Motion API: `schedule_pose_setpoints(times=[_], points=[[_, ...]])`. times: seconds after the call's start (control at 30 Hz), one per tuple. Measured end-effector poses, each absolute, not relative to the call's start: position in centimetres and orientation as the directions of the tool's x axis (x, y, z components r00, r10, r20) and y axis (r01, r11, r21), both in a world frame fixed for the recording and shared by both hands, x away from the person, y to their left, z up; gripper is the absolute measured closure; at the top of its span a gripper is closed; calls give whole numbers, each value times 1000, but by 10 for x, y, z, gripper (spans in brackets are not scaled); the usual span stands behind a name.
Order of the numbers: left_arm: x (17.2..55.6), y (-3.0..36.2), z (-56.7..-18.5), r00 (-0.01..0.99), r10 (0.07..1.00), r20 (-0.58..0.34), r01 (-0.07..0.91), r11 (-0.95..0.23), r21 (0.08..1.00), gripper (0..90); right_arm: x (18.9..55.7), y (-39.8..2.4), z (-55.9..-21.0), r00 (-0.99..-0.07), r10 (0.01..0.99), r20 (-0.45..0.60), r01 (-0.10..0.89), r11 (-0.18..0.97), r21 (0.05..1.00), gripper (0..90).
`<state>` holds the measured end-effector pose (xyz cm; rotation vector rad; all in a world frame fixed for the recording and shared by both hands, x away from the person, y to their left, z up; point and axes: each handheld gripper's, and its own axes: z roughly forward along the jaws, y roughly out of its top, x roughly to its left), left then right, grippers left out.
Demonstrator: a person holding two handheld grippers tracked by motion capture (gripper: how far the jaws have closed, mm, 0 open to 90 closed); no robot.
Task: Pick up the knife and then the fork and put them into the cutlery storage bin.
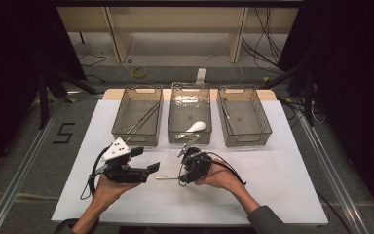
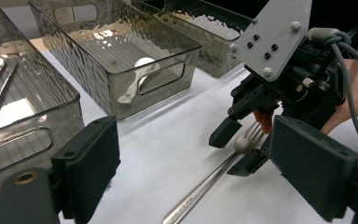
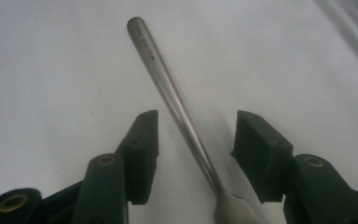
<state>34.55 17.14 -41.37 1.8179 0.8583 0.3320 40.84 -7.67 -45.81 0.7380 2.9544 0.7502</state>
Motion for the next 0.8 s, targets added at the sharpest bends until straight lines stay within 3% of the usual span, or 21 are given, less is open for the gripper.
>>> schedule_pose_setpoints(times=[0.8], points=[[345, 172, -414, 702, 692, -166, 402, -193, 895, 153, 409, -71, -463, -894, 439, 92, 435, 795, 423, 632]])
